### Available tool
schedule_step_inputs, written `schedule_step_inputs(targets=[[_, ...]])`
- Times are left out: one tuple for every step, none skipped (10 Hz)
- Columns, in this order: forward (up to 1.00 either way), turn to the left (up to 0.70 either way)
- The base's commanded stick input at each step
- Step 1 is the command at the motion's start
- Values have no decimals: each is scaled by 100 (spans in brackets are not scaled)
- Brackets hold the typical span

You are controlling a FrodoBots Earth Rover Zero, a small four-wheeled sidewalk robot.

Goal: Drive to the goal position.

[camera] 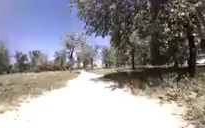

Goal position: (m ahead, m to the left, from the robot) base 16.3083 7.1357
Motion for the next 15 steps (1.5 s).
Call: schedule_step_inputs(targets=[[85,0],[85,0],[85,0],[85,0],[85,0],[85,25],[85,34],[85,34],[85,0],[85,0],[85,0],[85,0],[85,0],[85,0],[85,0]])
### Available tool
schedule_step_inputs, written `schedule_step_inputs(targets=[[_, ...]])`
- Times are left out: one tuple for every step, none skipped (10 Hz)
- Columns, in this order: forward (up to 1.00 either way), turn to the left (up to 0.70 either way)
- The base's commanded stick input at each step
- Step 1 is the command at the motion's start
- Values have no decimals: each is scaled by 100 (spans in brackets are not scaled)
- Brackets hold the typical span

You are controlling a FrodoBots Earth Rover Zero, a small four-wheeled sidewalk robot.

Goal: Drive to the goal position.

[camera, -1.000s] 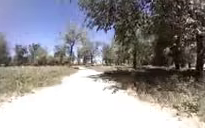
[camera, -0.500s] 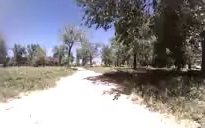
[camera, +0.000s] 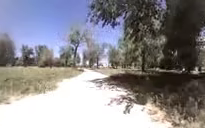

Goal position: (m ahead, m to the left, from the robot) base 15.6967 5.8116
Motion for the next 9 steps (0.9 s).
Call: schedule_step_inputs(targets=[[85,0],[85,0],[85,0],[85,0],[85,0],[85,0],[85,0],[85,0],[85,0]])
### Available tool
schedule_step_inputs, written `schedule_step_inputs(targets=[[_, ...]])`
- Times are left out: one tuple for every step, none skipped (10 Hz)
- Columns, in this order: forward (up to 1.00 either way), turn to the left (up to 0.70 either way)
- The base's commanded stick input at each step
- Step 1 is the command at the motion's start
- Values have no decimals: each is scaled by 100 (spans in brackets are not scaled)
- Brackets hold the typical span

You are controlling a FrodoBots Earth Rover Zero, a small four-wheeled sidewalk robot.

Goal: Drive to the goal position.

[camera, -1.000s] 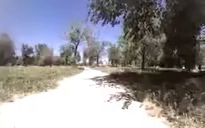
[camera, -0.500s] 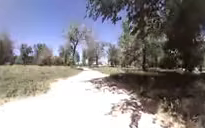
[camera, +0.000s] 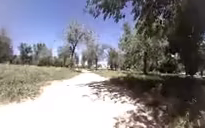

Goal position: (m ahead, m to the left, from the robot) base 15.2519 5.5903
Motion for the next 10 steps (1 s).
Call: schedule_step_inputs(targets=[[85,0],[85,6],[85,34],[85,34],[85,27],[85,5],[85,0],[85,0],[85,0],[85,0]])
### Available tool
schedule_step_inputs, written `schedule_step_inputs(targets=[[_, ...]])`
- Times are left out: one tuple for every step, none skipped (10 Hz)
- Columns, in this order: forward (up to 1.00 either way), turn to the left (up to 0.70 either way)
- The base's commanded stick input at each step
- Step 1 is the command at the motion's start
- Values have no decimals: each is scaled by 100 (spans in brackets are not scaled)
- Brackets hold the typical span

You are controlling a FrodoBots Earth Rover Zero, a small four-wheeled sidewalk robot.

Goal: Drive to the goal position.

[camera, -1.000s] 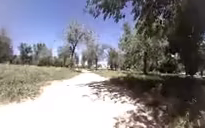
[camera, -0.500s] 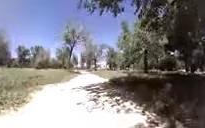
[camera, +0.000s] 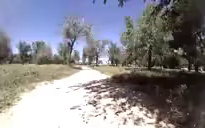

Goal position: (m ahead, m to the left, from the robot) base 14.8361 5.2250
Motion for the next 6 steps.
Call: schedule_step_inputs(targets=[[85,0],[85,0],[85,0],[85,0],[85,0],[85,0]])
